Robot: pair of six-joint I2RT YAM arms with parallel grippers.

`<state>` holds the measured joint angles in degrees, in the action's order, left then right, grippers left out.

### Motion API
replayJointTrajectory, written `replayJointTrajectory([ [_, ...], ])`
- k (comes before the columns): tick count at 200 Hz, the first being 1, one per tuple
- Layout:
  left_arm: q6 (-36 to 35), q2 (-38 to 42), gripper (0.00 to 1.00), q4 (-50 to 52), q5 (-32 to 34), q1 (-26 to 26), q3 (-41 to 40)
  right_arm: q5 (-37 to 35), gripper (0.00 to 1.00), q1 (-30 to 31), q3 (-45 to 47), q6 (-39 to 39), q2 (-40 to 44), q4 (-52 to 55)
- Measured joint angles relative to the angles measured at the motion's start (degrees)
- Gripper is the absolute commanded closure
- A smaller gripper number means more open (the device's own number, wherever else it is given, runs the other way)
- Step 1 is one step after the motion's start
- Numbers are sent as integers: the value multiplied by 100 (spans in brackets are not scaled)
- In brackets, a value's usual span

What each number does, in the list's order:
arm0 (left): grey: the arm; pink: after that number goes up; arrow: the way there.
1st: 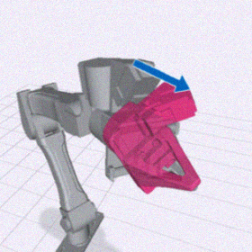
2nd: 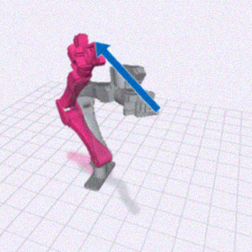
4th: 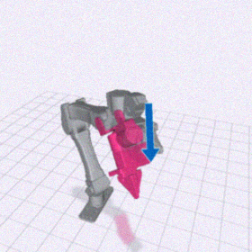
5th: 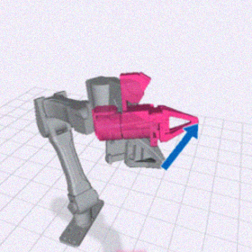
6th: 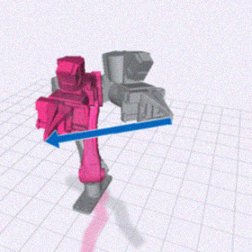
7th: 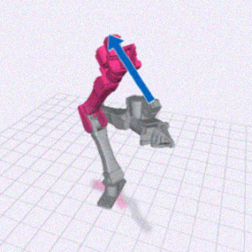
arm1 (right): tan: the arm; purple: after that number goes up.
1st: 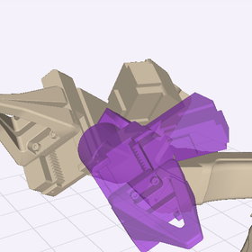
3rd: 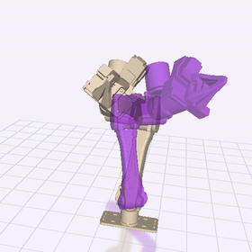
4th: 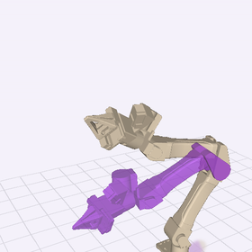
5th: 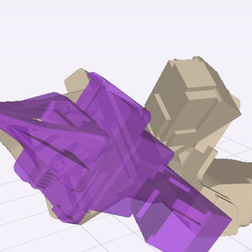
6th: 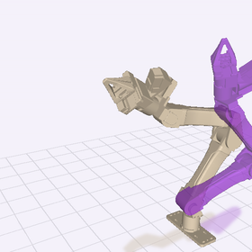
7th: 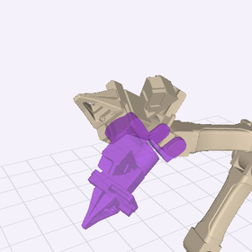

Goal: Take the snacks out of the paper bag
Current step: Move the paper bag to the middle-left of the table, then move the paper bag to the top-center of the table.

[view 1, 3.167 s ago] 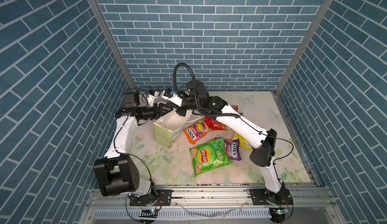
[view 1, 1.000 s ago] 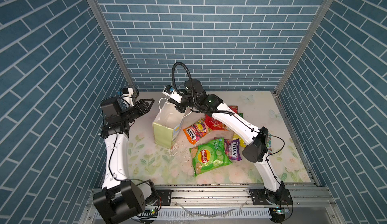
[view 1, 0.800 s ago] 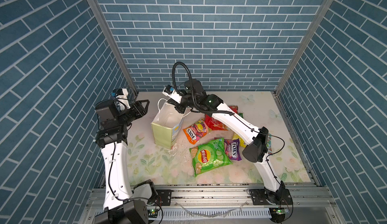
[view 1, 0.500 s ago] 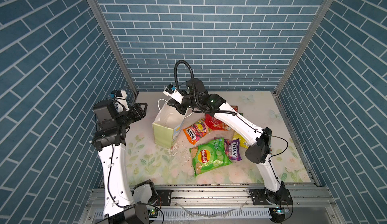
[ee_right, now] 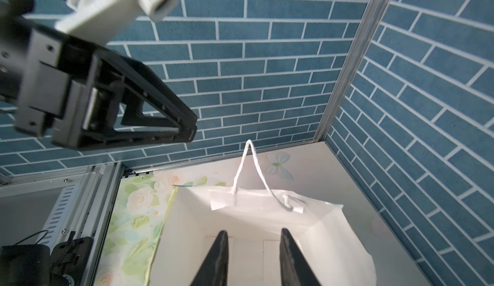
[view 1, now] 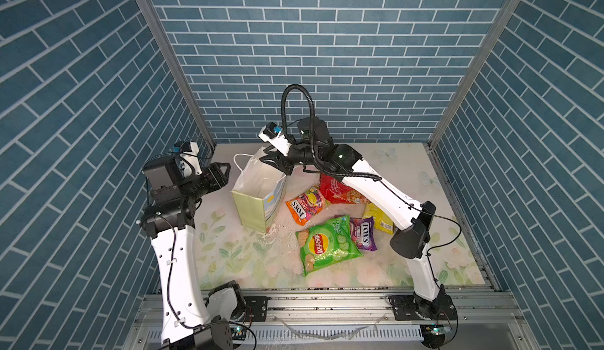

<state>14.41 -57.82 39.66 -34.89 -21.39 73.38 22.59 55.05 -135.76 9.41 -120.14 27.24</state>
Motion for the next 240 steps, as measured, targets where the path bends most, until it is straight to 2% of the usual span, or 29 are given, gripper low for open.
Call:
replayJointTrajectory([
  [37, -70, 35, 40, 101, 181, -2, -2, -179, 67, 0, 647, -214, 807, -232],
  [101, -262, 140, 41, 452, 284, -2, 310, -1099, 65, -7, 3139, -387, 2756, -883],
  [128, -267, 308, 43, 824, 914, -4, 310, -1790, 64, -46, 3860, -553, 3427, -765],
  [156, -262, 581, 41, 979, 1416, -39, -179, -2726, 64, -258, 4590, -929, 4266, -420],
  [194, -234, 1097, 41, 846, 1189, -46, -1338, -3781, 63, -922, 6092, -1781, 5803, -66],
  [216, -262, 1167, 46, 977, 1088, -15, -1510, -4336, 62, -1191, 6800, -2293, 6658, 299],
  [240, -227, 1209, 47, 1274, 1239, 4, -1504, -4815, 61, -1239, 7099, -2625, 7274, 697],
])
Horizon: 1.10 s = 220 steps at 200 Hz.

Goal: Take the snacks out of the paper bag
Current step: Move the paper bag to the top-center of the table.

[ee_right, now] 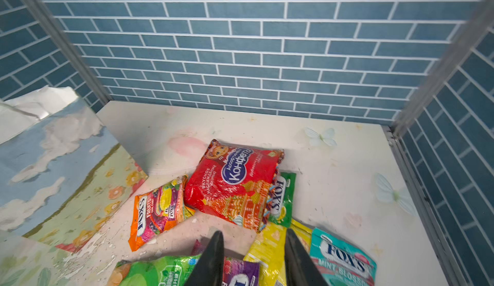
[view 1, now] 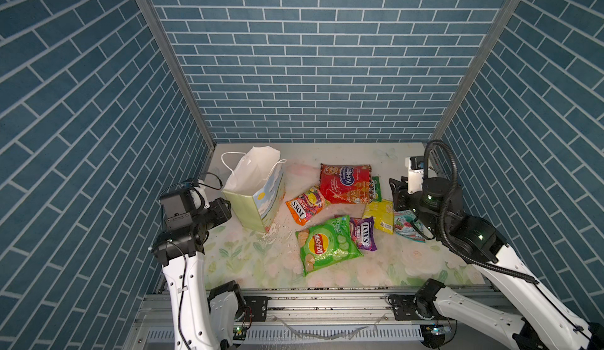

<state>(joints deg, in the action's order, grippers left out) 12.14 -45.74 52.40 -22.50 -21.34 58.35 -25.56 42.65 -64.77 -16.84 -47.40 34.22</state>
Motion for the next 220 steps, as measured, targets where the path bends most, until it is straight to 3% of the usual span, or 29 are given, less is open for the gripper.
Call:
replayJointTrajectory([
  [34, 2, -39, 48, 625, 175, 17, 140, -378, 61, -31, -13, -90, 280, 170],
  [62, 55, 46, 47, 970, 31, 101, -52, -487, 59, -44, -103, -70, -22, 188],
  [97, 446, 1097, 45, 426, -378, 162, -1217, -507, 55, -260, 26, -4, -341, 170],
  [128, 1003, 1534, 44, -551, -345, 166, -1401, -367, 54, -811, 321, 7, -271, 184],
  [167, 1416, 780, 44, -1934, 61, 348, -1746, 234, 54, -1694, 717, -140, -66, 184],
  [199, 1290, -695, 44, -2500, 968, 1137, -2245, 828, 54, -2243, 750, -160, -160, 188],
  [220, 1128, -1574, 45, -2824, 1338, 1344, -2269, 1099, 54, -2479, 706, -184, -306, 223],
])
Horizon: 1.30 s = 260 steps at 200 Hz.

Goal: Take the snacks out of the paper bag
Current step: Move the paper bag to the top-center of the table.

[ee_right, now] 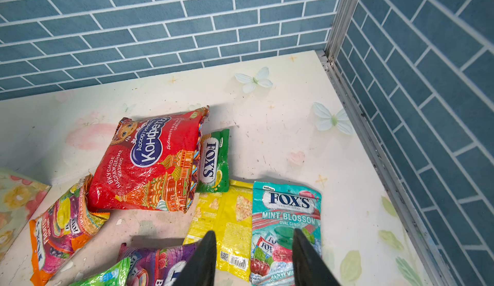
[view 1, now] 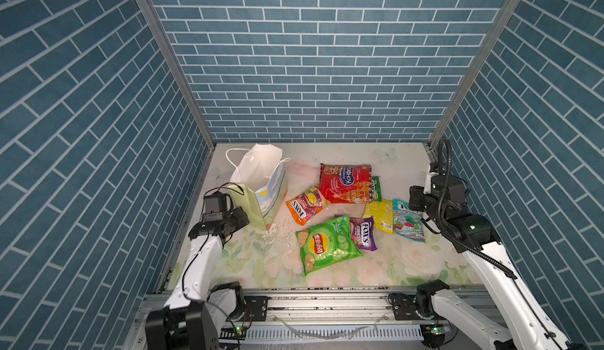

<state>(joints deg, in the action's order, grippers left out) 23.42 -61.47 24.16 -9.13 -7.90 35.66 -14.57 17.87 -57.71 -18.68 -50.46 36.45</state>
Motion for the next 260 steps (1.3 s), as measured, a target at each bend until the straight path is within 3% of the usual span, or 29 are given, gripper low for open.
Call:
replayJointTrajectory([
  [52, -448, -1233, 39, -1451, 280, 15, 9, 205, 54, -380, -63, -105, -417, 9],
  [121, -1276, -2116, 33, -3348, 247, 70, 219, 289, 54, -1040, 348, -354, -1110, -496],
  [131, -1333, -2295, 23, -3574, 197, 70, 219, 310, 54, -1121, 520, -415, -1110, -640],
  [142, -1366, -2474, 2, -3753, 138, 68, 221, 348, 54, -1196, 671, -487, -1110, -758],
  [145, -1467, -2529, 1, -3805, 114, 70, 221, 350, 54, -1220, 708, -511, -1110, -785],
  [215, -1987, -2900, 1, -4476, -254, 68, 236, 304, 54, -1397, 1248, -566, -1110, -1829],
  [260, -2214, -2929, 0, -4538, -98, 238, 280, 157, 53, -1456, 1460, -588, -1115, -2214],
])
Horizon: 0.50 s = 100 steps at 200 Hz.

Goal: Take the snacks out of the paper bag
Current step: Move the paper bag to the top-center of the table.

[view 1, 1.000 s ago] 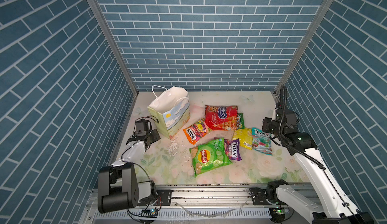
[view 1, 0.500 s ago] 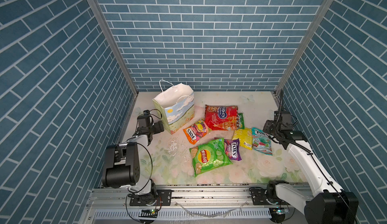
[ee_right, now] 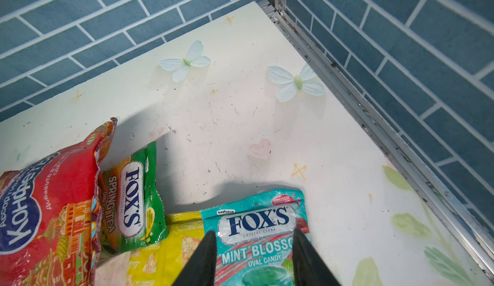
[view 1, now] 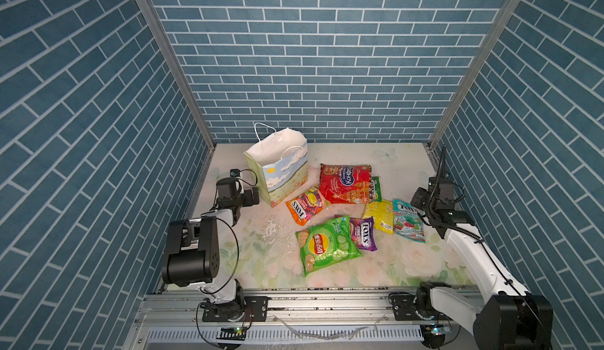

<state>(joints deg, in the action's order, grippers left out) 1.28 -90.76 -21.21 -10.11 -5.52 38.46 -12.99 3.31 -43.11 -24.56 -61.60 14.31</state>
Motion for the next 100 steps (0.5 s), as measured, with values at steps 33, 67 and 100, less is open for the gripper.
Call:
replayJointTrajectory([
  [33, -321, 273, 0, -752, 149, 396, -557, -234, 53, -22, 208, 70, 70, -365],
  [67, -437, 389, 0, -2638, 356, 468, -2114, -417, 52, -44, 809, 411, 278, -1003],
  [100, -507, 299, 0, -3703, 413, 503, -2636, -476, 52, -114, 1318, 968, 140, -2033],
])
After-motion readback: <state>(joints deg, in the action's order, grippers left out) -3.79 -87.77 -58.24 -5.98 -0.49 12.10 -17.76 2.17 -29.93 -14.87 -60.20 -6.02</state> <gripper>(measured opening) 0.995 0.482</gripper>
